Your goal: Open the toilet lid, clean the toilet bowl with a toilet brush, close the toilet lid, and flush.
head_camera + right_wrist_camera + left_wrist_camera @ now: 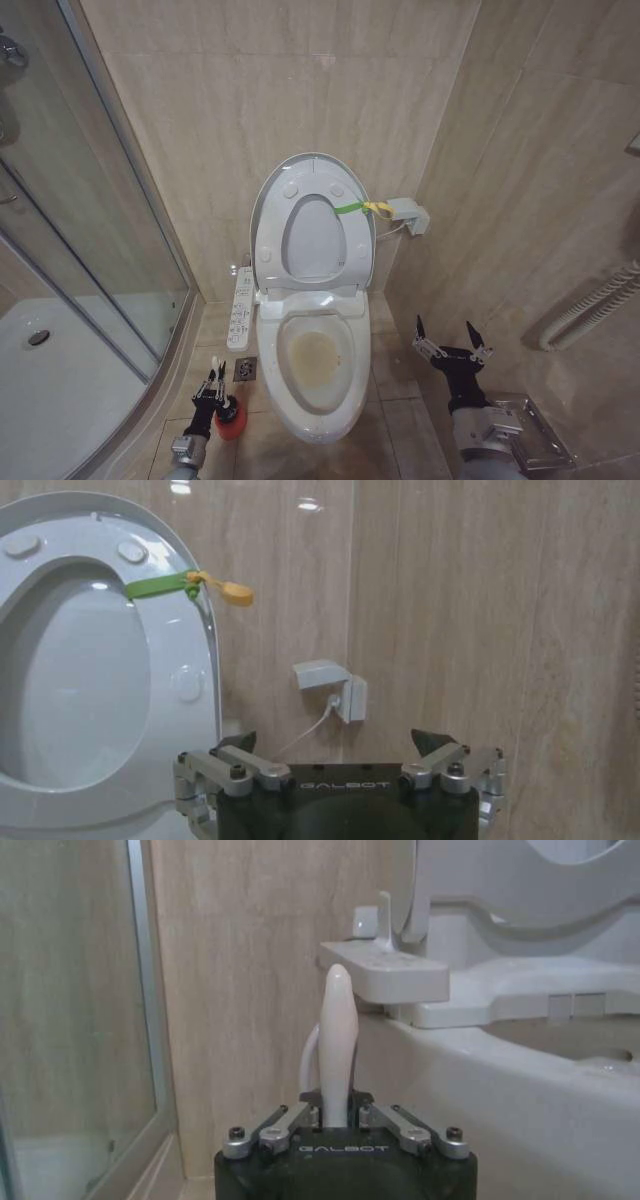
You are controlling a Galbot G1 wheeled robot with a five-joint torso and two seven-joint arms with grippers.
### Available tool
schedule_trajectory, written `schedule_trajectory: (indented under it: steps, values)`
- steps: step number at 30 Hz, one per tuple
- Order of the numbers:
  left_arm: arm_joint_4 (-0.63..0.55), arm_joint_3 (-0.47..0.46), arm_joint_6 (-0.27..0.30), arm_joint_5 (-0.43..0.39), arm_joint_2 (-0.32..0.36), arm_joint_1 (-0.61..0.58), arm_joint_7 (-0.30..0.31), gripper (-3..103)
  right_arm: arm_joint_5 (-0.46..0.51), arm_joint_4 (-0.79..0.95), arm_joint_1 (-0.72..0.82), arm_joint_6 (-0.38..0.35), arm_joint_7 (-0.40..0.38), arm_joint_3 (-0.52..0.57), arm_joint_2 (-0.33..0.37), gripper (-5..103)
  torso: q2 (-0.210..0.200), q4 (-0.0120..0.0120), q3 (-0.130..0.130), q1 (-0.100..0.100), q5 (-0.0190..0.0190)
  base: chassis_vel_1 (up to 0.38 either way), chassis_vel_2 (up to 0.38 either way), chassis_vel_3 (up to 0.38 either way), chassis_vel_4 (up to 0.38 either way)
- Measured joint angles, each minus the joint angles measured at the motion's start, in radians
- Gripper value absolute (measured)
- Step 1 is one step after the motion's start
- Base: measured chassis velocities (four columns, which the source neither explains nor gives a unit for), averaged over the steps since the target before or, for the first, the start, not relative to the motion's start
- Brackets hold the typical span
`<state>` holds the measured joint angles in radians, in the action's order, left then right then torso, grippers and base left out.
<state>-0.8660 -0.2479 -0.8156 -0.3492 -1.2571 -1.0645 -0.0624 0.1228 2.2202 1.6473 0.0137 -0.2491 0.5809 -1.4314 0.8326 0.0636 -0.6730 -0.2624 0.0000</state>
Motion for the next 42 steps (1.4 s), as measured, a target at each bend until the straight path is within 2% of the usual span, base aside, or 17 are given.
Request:
schedule_trajectory:
  steps: [14,16,21,26,39,42]
  values:
    - [0.099,0.013,0.001,-0.025,-0.013,0.062,-0.056,17,0.0,0.0,0.0,0.0,0.0,0.0,0.0,100,0.0,0.0001,0.0,0.0,0.0,0.0,0.0,0.0,0.0]
    - [0.139,0.019,0.002,-0.02,-0.026,0.066,-0.084,17,0.0,0.0,0.0,0.0,0.0,0.0,0.0,100,0.0,0.0,0.0,0.0,0.0,0.0,0.0,0.0,0.0]
    - [0.173,0.017,0.01,0.009,-0.033,0.065,-0.098,17,0.0,0.0,0.0,0.0,0.0,0.0,0.0,100,0.0,0.0,0.0,0.0,-0.0001,0.0,0.0,0.0,0.0]
    - [0.19,0.008,0.024,0.033,-0.028,0.064,-0.1,17,0.0,0.0,0.0,0.0,0.0,0.0,0.0,100,0.0,0.0,0.0,0.0,-0.0001,0.0,0.0,0.0,0.0]
    - [0.192,-0.012,0.027,0.036,-0.016,0.064,-0.091,17,0.0,0.0,0.0,0.0,0.0,0.0,0.0,100,0.0,0.0001,0.0,0.0,0.0,0.0,0.0,0.0,0.0]
    - [0.18,-0.011,0.031,0.039,-0.016,0.057,-0.073,17,0.0,0.0,0.0,0.0,0.0,0.0,0.0,100,0.0,0.0001,0.0,0.0,-0.0001,0.0,0.0,0.0,0.0]
